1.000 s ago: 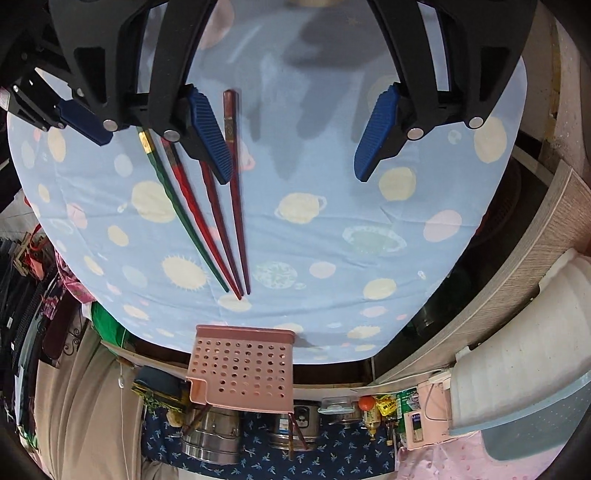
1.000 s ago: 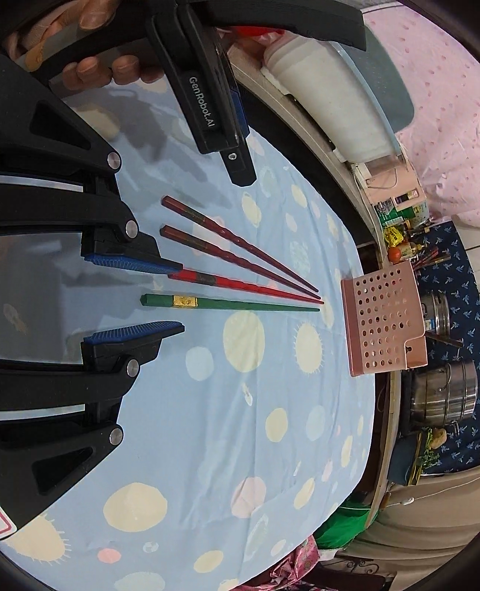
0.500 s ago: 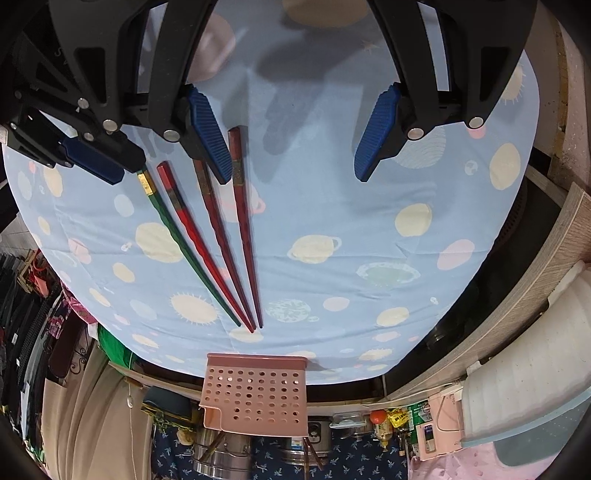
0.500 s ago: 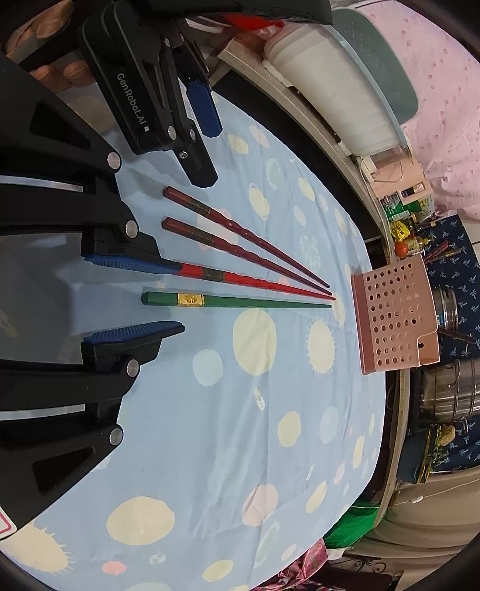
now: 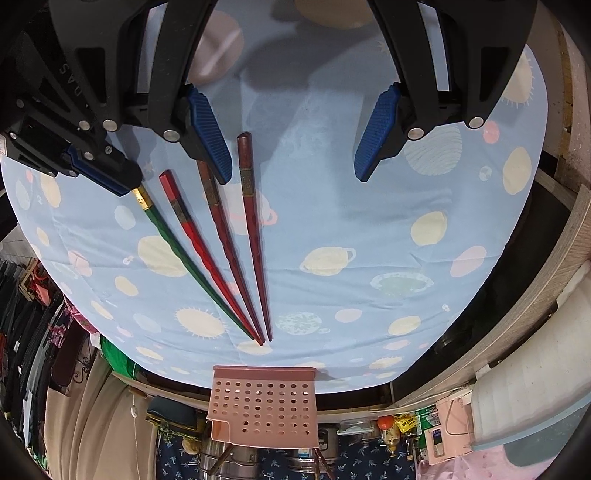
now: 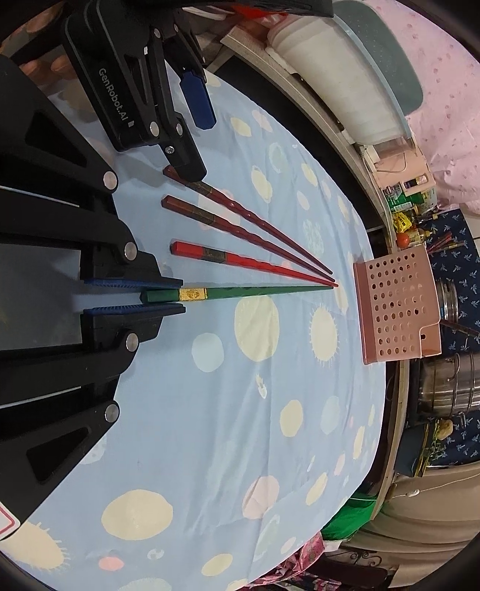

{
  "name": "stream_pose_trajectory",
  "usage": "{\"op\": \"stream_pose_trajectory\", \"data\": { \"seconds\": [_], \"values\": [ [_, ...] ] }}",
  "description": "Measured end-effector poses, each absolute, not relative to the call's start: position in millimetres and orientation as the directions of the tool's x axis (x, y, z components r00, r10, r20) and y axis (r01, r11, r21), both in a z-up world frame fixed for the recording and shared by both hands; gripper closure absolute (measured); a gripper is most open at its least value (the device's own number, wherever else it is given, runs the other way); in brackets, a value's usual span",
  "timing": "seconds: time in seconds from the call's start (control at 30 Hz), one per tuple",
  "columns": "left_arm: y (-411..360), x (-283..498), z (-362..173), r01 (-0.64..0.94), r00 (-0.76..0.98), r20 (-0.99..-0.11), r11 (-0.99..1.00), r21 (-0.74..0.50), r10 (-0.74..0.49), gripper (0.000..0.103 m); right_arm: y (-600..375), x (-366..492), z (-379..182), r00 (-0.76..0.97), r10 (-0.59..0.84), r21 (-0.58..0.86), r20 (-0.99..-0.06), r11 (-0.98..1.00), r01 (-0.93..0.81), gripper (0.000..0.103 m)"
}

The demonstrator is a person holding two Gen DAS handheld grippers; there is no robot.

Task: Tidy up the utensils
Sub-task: 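Close the right tool on the green gold-banded chopstick while the left tool grasps a dark red chopstick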

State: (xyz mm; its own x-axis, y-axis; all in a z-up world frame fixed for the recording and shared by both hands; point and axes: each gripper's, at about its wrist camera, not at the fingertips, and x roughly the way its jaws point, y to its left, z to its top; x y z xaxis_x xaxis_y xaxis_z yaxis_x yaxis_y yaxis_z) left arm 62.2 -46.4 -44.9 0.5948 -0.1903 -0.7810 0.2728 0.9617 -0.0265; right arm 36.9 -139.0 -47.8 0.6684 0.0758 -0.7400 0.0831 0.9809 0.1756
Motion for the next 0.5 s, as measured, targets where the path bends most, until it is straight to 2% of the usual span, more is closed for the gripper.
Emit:
{"op": "stream_pose_trajectory", "data": {
  "seconds": [0.5],
  "values": [
    [-51.2,67.6,-54.2,0.26,0.588,-0.789,0.965,-0.022,-0.176,0.038,-137.6,33.1,-47.6,0.675,0.067,0.173,-0.734,0.981,0.09,0.096]
  ]
}}
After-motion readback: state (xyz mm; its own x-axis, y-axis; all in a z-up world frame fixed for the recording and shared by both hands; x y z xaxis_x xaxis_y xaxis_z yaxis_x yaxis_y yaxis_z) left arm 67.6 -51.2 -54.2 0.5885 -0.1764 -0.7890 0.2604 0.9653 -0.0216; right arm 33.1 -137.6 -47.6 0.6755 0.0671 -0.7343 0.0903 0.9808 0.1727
